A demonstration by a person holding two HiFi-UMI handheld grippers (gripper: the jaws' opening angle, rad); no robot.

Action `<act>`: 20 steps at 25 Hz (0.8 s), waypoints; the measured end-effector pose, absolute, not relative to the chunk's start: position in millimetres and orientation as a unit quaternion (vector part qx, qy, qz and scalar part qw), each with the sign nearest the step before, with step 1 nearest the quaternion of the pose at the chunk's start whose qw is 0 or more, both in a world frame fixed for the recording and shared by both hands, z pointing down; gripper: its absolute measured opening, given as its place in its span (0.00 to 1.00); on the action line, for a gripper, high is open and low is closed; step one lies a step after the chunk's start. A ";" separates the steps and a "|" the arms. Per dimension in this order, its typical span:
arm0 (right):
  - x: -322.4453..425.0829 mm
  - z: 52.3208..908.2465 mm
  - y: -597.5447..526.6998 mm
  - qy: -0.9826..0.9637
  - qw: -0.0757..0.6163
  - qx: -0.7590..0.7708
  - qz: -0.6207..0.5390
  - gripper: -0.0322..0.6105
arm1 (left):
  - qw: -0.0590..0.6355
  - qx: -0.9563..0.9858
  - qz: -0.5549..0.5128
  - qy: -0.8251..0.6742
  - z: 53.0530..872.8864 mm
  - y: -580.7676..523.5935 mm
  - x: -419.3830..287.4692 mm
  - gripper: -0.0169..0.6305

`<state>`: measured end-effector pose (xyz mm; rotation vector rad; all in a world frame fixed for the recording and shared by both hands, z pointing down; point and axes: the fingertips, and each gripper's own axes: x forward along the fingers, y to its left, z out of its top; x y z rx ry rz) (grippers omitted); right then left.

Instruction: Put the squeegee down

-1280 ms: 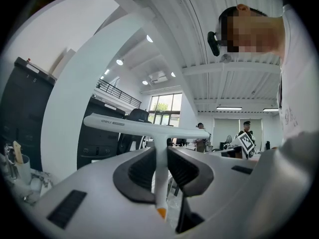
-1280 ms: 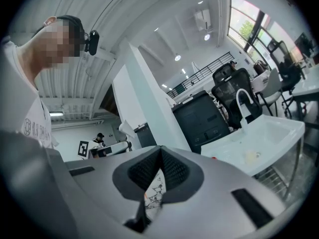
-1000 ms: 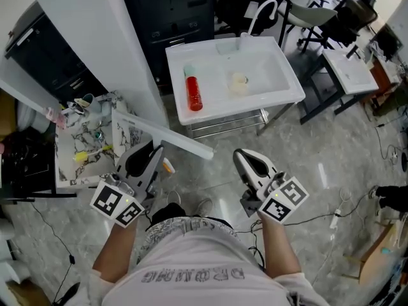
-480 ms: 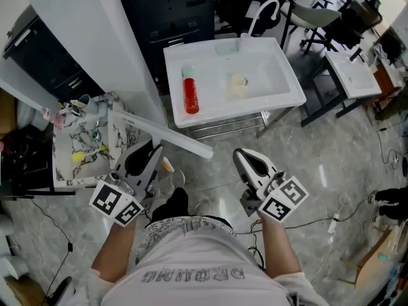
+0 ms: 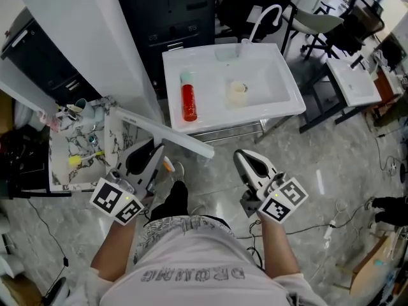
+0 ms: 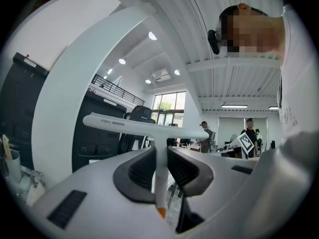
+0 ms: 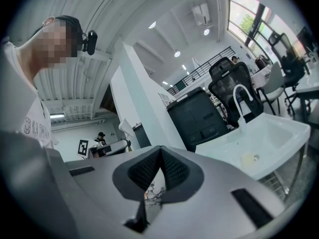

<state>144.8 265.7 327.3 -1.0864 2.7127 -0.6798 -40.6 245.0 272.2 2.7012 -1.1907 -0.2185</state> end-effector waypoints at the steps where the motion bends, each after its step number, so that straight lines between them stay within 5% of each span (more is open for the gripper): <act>1: 144.8 328.5 261.1 0.901 0.070 -0.362 -0.227 0.06 | 0.092 0.909 -0.074 -0.400 273.3 240.5 -41.2 0.16; 20: 118.6 345.2 150.0 0.884 0.053 -0.393 -0.248 0.06 | 0.132 0.912 -0.062 -0.383 304.8 118.2 -70.0 0.16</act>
